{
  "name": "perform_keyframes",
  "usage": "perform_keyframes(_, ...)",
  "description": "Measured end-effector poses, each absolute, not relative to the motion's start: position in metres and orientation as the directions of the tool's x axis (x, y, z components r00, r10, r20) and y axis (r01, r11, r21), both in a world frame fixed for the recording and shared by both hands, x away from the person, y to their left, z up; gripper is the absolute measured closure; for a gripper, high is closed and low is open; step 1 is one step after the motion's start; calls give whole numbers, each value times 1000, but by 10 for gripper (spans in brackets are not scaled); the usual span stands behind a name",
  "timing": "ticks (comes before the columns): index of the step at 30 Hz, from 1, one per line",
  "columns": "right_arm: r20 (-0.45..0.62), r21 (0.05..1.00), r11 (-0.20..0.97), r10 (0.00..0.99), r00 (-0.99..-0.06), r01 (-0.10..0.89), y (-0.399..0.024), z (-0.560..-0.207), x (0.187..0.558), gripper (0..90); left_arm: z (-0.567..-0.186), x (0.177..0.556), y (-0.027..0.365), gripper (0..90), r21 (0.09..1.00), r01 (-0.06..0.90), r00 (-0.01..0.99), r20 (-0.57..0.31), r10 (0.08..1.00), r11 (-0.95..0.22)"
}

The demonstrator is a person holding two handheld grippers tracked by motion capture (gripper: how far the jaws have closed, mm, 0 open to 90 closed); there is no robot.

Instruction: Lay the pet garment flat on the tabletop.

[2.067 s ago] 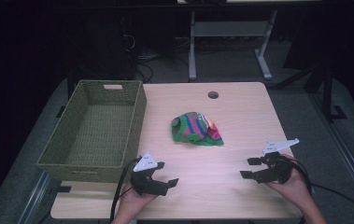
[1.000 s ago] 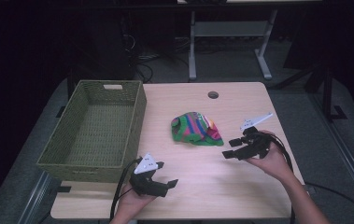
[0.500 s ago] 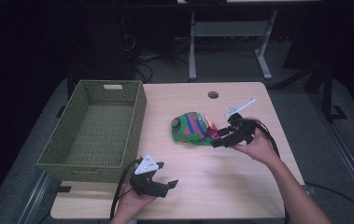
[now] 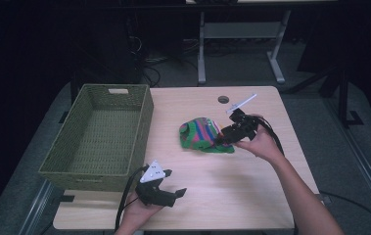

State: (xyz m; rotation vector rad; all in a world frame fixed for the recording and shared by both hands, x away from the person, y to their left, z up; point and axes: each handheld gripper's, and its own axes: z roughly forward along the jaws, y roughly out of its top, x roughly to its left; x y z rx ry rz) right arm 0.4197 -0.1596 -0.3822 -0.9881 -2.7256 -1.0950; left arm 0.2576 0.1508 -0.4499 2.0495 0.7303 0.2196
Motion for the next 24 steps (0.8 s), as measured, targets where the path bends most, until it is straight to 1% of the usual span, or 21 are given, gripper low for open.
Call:
perform_keyframes(7, 265, 601, 554, 542, -797, 577, -145, -377, 433, 332, -449, 256, 151, 163, 821, 415, 805, -130, 579, -393)
perform_keyframes(17, 233, 567, 585, 562, -794, 580, -130, -382, 450, 329, -449, 256, 151, 163, 820, 413, 809, -131, 573, -395)
perform_keyframes(21, 234, 581, 574, 562, -794, 577, -123, -383, 455, 325, -448, 256, 152, 164, 825, 415, 806, -137, 575, -385)
perform_keyframes(24, 221, 569, 578, 577, -786, 584, -119, -390, 460, 333, -448, 256, 151, 163, 825, 410, 809, -132, 573, -389)
